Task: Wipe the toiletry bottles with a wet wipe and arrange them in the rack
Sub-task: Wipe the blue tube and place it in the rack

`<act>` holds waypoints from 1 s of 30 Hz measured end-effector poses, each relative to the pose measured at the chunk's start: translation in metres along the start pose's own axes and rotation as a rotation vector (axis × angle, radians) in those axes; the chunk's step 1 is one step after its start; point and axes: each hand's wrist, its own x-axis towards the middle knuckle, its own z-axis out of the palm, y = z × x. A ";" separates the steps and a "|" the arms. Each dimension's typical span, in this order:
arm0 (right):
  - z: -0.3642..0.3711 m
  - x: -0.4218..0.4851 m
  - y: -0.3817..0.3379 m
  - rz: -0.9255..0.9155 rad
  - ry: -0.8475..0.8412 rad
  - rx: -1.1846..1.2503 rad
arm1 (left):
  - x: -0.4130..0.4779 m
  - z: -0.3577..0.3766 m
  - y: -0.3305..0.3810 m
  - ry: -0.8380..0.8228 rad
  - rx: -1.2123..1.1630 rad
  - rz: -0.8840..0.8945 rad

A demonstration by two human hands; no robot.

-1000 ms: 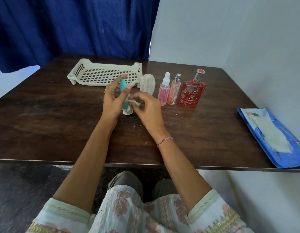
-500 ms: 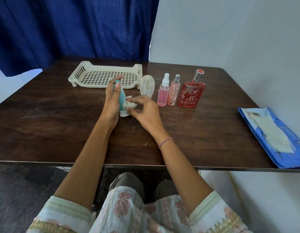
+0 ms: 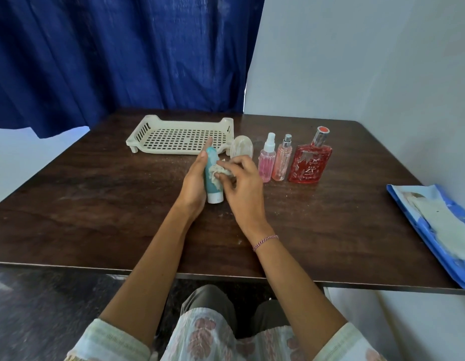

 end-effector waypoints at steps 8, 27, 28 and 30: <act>-0.003 -0.006 -0.002 -0.147 -0.031 0.012 | 0.000 0.003 -0.008 -0.013 -0.051 -0.021; -0.002 0.018 0.004 -0.300 -0.038 -0.024 | 0.005 -0.003 -0.004 0.017 0.006 0.082; 0.000 0.019 0.002 -0.326 -0.052 -0.027 | 0.006 -0.004 -0.002 0.012 0.010 0.092; 0.003 0.022 0.002 -0.289 -0.048 -0.027 | 0.009 -0.005 -0.001 0.003 0.003 0.097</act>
